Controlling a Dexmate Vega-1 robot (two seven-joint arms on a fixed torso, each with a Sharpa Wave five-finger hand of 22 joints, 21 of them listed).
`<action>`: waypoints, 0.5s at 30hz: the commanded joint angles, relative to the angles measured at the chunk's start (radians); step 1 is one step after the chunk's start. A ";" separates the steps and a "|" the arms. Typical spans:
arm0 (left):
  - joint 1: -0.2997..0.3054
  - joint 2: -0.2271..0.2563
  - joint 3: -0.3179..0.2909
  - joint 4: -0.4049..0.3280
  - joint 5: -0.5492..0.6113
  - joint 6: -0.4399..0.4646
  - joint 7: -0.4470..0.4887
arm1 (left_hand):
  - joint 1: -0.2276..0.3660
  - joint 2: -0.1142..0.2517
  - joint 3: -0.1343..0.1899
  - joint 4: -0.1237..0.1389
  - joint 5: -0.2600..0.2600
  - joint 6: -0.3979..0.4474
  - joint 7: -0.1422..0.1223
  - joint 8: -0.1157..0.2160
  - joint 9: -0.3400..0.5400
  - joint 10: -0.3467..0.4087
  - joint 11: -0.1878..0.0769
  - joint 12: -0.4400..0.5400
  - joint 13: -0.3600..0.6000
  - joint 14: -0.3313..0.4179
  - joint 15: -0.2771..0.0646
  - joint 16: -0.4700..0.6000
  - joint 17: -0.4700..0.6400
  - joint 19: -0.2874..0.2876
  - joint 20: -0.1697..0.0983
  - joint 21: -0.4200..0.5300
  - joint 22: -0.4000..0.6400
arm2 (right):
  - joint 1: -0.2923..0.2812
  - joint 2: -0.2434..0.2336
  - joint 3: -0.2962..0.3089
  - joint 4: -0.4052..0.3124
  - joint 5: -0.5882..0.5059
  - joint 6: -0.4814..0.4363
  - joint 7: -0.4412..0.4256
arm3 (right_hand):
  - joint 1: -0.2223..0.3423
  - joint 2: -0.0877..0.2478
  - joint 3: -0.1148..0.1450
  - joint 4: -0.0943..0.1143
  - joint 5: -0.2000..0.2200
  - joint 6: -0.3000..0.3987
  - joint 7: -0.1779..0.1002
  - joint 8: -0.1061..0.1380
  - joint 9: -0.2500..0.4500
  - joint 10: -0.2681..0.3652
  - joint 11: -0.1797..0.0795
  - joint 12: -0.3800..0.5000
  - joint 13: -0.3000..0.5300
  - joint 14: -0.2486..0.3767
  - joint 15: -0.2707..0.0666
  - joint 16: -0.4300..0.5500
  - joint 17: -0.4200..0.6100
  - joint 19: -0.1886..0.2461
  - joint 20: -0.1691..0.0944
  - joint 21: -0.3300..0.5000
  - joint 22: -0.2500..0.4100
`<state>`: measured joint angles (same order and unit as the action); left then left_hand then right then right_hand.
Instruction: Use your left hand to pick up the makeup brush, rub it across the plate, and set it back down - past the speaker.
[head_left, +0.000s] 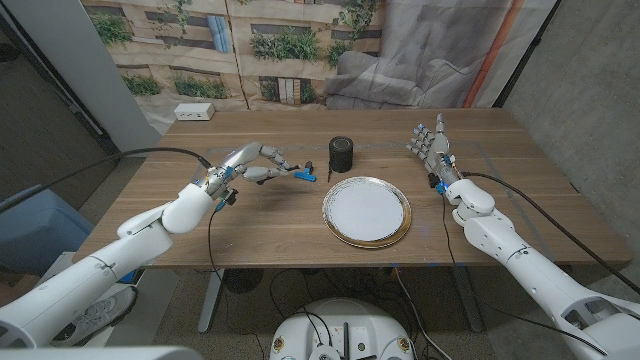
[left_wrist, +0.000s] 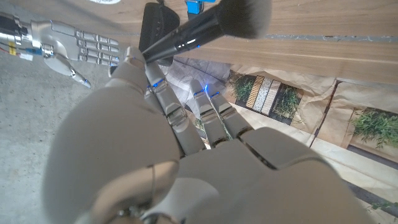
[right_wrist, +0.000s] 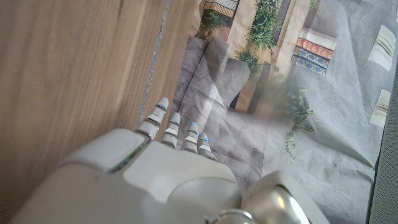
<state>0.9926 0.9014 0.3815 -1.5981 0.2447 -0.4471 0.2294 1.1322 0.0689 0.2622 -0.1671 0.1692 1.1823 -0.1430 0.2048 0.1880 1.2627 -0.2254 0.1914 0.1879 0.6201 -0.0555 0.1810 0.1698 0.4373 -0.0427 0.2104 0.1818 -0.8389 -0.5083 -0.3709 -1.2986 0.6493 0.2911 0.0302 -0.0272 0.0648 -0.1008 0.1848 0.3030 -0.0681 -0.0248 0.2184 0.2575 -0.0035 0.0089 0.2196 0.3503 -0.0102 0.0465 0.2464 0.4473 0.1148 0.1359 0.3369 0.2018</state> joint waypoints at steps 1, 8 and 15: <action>0.009 0.061 0.002 0.017 0.123 -0.013 0.043 | 0.007 0.010 -0.005 0.001 0.006 0.002 -0.003 0.004 0.005 0.007 -0.001 0.006 0.004 0.012 -0.172 0.004 0.003 0.009 -0.065 0.006 0.001 | 0.000 0.000 0.000 0.000 0.000 0.000 0.000 | 0.005 0.100 -0.001 0.005 0.005 -0.009 0.000 0.005 0.002 -0.004 0.000 0.007 0.003 0.001 0.011 0.003 0.005 0.002 0.007 0.005 0.006; 0.033 0.084 -0.006 0.009 0.151 0.022 0.068 | 0.008 0.010 -0.006 0.001 0.006 0.004 -0.001 0.005 0.005 0.007 -0.001 0.006 0.003 0.014 -0.172 0.004 0.003 0.011 -0.065 0.007 0.001 | 0.000 0.000 0.000 0.000 0.000 0.000 0.000 | 0.005 0.100 -0.001 0.005 0.005 -0.008 0.000 0.005 0.002 -0.006 0.003 0.006 0.003 0.000 0.009 0.003 0.005 0.001 0.006 0.005 0.006; 0.028 0.116 0.008 0.001 0.240 0.047 0.097 | 0.007 0.009 -0.007 0.001 0.005 0.005 -0.003 0.005 0.005 0.009 -0.001 0.006 0.004 0.015 -0.171 0.004 0.003 0.013 -0.065 0.007 0.001 | 0.000 0.000 0.000 -0.001 0.000 0.000 0.000 | 0.005 0.100 -0.001 0.005 0.005 -0.008 -0.001 0.005 0.002 -0.003 0.003 0.007 0.003 0.000 0.010 0.003 0.005 0.002 0.007 0.005 0.006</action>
<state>1.0140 0.9730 0.3822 -1.5880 0.3823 -0.4371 0.2859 1.1400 0.0713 0.2583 -0.1635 0.1690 1.1823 -0.1430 0.2048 0.1887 1.2628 -0.2255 0.1906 0.1887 0.6254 -0.0609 0.1810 0.1698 0.4410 -0.0463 0.2104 0.1818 -0.8389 -0.5084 -0.3709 -1.2987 0.6492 0.2911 0.0302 -0.0272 0.0648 -0.1008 0.1848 0.3030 -0.0681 -0.0248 0.2184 0.2575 -0.0035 0.0089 0.2196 0.3503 -0.0102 0.0465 0.2465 0.4472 0.1148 0.1359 0.3369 0.2018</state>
